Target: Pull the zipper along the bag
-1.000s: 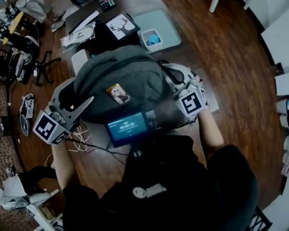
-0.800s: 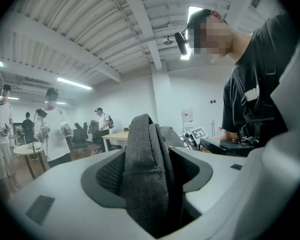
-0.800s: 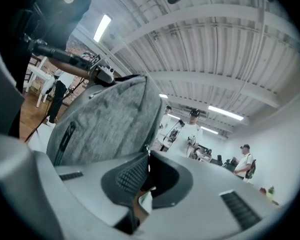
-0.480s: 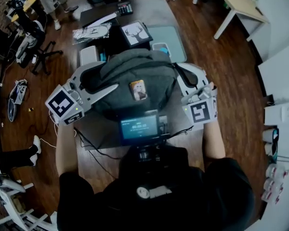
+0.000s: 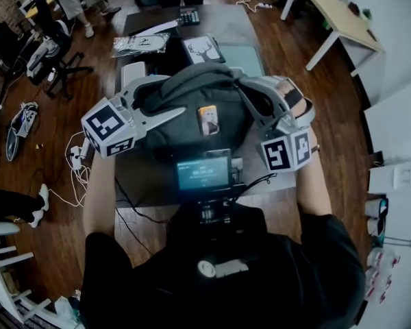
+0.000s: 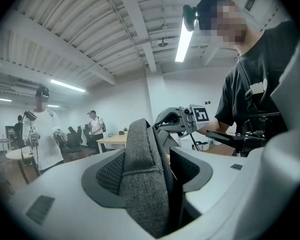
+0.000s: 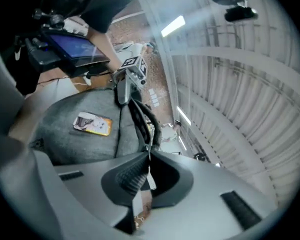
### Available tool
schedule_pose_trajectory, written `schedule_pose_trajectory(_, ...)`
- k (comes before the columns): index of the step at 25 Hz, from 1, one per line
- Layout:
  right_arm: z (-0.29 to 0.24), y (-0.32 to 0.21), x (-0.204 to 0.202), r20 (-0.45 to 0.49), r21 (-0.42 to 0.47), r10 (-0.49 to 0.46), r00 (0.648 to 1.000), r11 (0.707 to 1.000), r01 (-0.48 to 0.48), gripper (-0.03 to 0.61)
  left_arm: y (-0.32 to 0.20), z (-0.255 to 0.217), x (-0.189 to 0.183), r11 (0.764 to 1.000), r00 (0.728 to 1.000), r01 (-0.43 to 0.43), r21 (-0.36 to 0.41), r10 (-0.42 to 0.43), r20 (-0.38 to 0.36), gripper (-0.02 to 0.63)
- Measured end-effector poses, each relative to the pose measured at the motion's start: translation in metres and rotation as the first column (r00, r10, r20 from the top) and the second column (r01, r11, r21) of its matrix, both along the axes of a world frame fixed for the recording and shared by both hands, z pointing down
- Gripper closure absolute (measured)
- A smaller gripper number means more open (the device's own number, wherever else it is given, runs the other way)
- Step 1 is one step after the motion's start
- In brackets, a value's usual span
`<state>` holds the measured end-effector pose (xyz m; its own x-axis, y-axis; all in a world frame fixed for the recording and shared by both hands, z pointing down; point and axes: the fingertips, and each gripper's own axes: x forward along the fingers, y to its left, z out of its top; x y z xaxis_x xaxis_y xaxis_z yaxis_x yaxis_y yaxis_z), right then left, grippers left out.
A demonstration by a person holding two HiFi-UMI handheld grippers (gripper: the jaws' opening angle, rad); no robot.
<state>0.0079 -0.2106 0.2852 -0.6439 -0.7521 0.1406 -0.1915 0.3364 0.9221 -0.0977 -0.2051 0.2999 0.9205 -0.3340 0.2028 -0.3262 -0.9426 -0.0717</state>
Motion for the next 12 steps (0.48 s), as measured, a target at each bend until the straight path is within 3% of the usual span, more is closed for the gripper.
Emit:
schedule_pose_trajectory(6,-0.001,-0.006,-0.009,-0.151,0.062,0.023,0.988,0.998,-0.013,0.561,-0.006,-0.001,0.002,1.0,1.0,-0.008,-0.013,0.008,-0.003,0.344)
schedule_pose_trajectory(12,0.002,-0.008,-0.015,-0.344,0.137,0.069,0.936,0.99,-0.023,0.561,-0.007,0.003,0.013,1.0,1.0,-0.021,-0.022,0.021,0.003,0.344)
